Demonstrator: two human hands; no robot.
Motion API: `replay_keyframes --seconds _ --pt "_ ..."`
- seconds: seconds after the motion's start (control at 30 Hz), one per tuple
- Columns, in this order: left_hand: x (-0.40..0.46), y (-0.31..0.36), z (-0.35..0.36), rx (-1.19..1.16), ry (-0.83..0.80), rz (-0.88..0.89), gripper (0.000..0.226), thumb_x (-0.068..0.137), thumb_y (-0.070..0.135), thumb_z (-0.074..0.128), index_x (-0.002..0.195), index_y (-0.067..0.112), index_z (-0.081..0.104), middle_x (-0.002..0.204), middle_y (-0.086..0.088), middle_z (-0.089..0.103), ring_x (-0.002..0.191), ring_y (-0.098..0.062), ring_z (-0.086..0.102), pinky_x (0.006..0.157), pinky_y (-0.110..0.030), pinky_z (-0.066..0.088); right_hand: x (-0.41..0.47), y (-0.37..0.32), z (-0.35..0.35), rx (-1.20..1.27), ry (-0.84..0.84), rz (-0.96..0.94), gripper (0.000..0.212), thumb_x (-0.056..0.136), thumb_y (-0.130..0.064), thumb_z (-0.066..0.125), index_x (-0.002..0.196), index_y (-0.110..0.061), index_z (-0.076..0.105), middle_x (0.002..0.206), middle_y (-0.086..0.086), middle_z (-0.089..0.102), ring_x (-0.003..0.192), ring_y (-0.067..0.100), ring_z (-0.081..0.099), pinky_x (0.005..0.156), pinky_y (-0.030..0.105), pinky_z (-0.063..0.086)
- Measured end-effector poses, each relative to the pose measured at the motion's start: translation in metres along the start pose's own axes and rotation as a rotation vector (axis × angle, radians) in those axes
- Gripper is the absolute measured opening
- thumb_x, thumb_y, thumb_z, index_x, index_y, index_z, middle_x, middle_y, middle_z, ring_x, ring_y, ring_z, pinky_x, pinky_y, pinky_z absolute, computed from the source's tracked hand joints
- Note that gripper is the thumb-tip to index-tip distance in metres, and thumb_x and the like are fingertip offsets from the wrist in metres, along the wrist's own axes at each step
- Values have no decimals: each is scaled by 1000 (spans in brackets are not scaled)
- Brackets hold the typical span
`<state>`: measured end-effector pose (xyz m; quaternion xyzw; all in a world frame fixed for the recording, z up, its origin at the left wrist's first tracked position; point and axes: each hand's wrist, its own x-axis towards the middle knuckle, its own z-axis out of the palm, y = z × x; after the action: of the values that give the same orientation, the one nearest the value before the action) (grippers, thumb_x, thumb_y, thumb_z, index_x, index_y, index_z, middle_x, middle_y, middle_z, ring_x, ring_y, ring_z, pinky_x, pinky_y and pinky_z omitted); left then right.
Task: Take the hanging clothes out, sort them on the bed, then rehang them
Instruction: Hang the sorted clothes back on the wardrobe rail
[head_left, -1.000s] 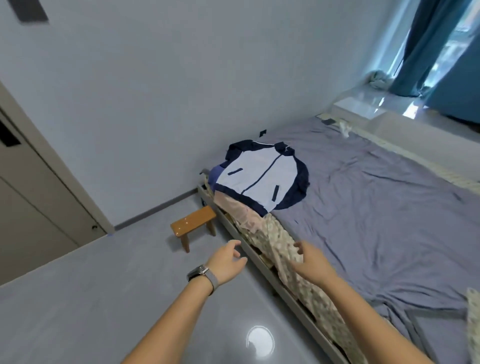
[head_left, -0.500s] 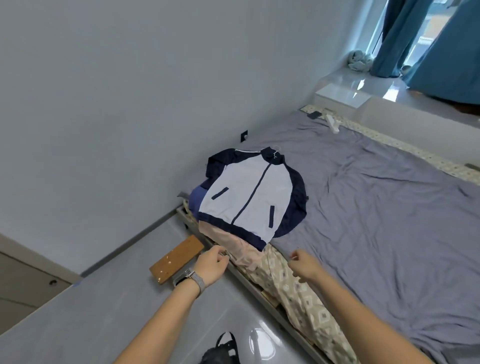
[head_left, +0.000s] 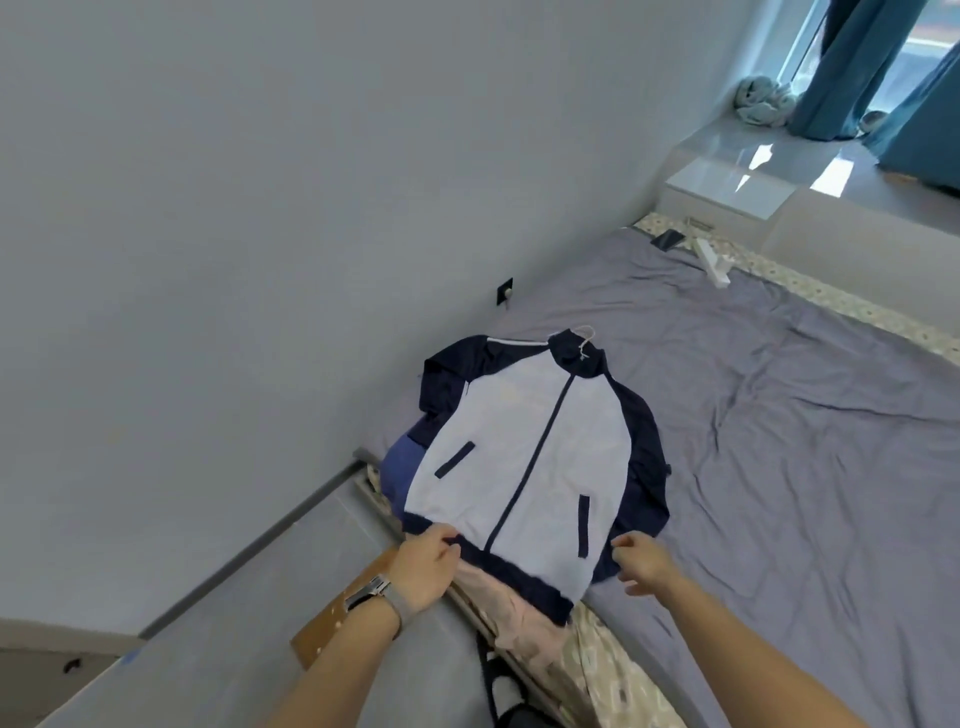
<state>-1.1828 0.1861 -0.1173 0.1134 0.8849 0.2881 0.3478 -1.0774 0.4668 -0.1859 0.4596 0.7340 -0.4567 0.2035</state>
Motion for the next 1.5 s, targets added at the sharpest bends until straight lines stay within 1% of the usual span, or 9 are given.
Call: replay_keyframes --seconds 0.1,0.3,0.5,0.63,0.87,1.07,1.2,1.37,1.5 --pt "64 22 -16 -39 37 -3 29 98 23 39 126 23 46 91 2 58 79 -10 55 71 -17 45 75 -34 -6 -72 -5 -56 18 88 -9 45 104 -9 55 87 5 54 72 18 51 62 26 41" --pt "193 62 -19 17 179 62 33 97 22 41 130 22 45 109 8 56 92 -6 55 87 -18 44 197 -69 -20 -191 -13 -94 39 92 -14 49 131 -10 44 129 10 51 101 17 50 85 25 44" --pt "280 62 -3 117 160 63 35 98 27 41 133 28 38 118 7 53 99 -8 53 90 -18 43 288 -81 -46 -364 152 -13 51 93 -24 52 140 -15 36 144 10 34 129 28 31 96 34 42" --pt "329 73 1 133 135 90 38 98 27 40 136 24 37 122 3 52 109 -11 53 94 -22 44 333 -95 -48 -384 218 7 60 91 -25 57 143 -14 30 148 10 28 132 30 27 96 36 41" --pt "376 74 13 71 192 70 43 96 27 44 138 29 32 111 11 48 99 -8 51 87 -19 44 427 -126 -67 -356 295 -4 73 88 -20 59 146 -2 19 145 17 32 134 35 28 106 39 30" --pt "403 48 26 38 183 19 44 96 26 45 138 29 33 110 12 48 96 -4 52 80 -15 39 504 -148 -92 -415 327 26 81 74 -23 72 137 3 28 135 20 44 131 34 35 109 36 27" --pt "413 37 32 40 186 12 44 96 25 46 138 29 33 111 11 49 97 -5 53 83 -15 41 518 -140 -82 -328 215 72 85 70 -38 76 138 -11 33 128 11 50 121 34 47 96 40 44" --pt "420 36 28 16 201 45 42 95 24 47 136 30 35 116 10 50 101 -4 50 86 -20 47 481 -136 -46 -230 503 -175 41 91 -56 44 90 -16 55 70 2 58 72 27 58 62 35 45" --pt "427 46 9 33 296 162 46 95 27 48 138 31 32 133 10 42 122 -6 40 98 -15 33 423 -135 -34 -8 241 -426 46 93 -35 54 54 -21 35 43 -7 34 48 14 37 51 30 28"
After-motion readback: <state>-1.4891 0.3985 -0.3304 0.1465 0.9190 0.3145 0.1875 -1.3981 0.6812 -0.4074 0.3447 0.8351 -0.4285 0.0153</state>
